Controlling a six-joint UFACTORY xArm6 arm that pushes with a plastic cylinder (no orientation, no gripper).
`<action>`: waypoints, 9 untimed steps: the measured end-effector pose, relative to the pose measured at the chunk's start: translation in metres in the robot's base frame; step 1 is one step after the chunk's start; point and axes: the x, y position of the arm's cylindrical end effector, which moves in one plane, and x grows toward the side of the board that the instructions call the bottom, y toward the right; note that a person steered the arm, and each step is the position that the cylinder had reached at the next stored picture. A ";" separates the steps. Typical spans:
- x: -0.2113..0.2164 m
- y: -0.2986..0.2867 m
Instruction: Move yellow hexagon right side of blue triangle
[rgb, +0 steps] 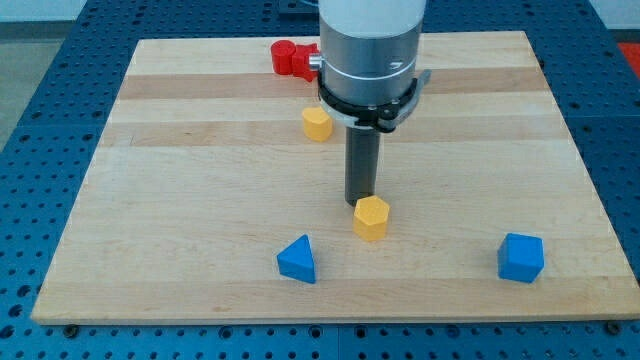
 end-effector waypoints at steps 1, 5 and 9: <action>0.001 0.021; 0.052 0.010; 0.037 -0.011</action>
